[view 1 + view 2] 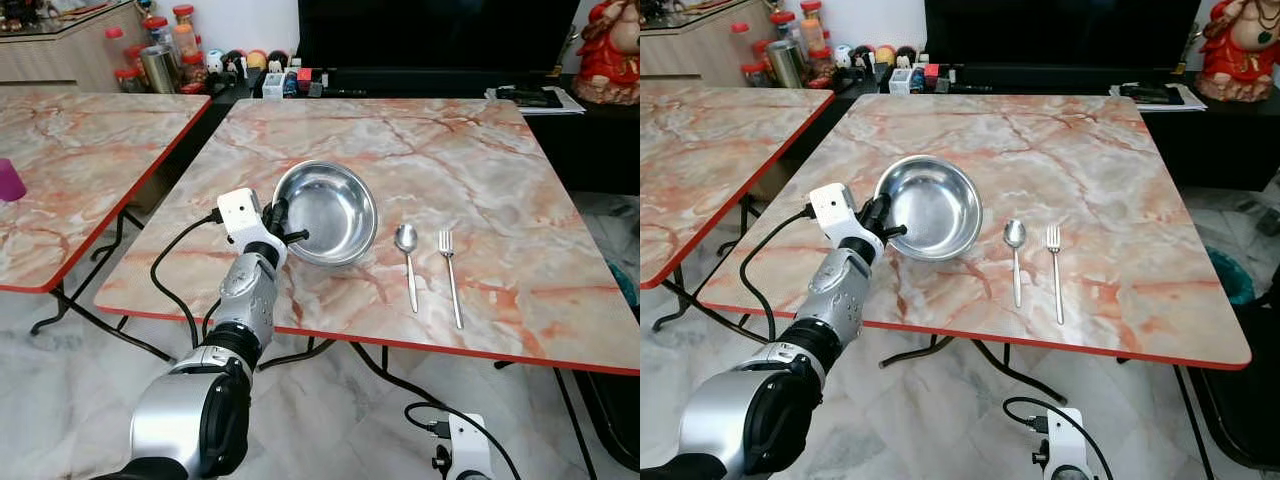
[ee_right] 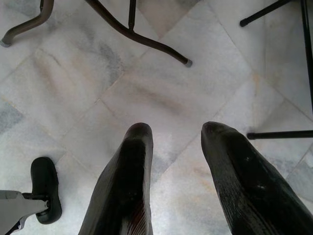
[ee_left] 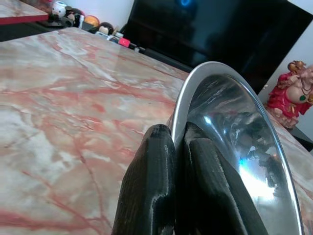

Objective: Setting the table

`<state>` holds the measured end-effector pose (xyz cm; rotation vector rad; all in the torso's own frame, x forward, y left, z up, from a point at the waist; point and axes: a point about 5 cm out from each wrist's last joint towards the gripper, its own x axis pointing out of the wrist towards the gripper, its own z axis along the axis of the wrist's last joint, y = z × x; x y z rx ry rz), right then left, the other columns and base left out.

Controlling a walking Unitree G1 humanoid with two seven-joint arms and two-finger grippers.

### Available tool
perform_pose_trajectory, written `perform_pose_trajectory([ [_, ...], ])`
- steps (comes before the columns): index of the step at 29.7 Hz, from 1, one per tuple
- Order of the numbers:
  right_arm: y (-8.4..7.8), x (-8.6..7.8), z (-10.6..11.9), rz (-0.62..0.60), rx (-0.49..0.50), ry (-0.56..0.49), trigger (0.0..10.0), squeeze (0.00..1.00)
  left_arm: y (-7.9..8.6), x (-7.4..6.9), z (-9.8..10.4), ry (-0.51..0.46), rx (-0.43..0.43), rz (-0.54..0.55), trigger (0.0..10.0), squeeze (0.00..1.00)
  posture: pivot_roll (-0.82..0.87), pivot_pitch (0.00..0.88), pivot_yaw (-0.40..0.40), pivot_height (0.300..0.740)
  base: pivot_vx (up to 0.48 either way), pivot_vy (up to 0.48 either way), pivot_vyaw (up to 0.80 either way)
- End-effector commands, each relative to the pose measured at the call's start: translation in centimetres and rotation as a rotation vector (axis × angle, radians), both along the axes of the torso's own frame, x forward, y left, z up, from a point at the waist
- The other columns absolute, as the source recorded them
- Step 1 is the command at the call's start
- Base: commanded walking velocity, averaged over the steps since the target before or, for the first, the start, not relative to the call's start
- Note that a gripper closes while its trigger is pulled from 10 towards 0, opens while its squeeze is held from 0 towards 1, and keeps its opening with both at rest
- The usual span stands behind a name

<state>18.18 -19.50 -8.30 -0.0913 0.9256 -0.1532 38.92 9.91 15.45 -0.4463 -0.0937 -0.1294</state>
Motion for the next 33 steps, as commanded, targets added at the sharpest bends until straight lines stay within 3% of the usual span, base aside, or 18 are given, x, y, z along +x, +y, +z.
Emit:
perform_pose_trajectory([
  [1, 0.19, 0.23, 0.06, 0.006, -0.001, 0.002, 10.0, 0.0, 0.42, 0.43, 1.46, -0.053, -0.011, 0.014, 10.0, 0.0, 0.01, 0.0, 0.034, 0.736, 0.255, 0.0, 0.0],
  [33, 0.34, 0.58, 0.19, 0.026, -0.001, 0.005, 10.0, 0.0, 0.41, 0.54, 1.58, -0.057, -0.037, -0.039, 10.0, 0.0, 0.02, 0.0, 0.025, 0.736, 0.255, 0.0, -0.03],
])
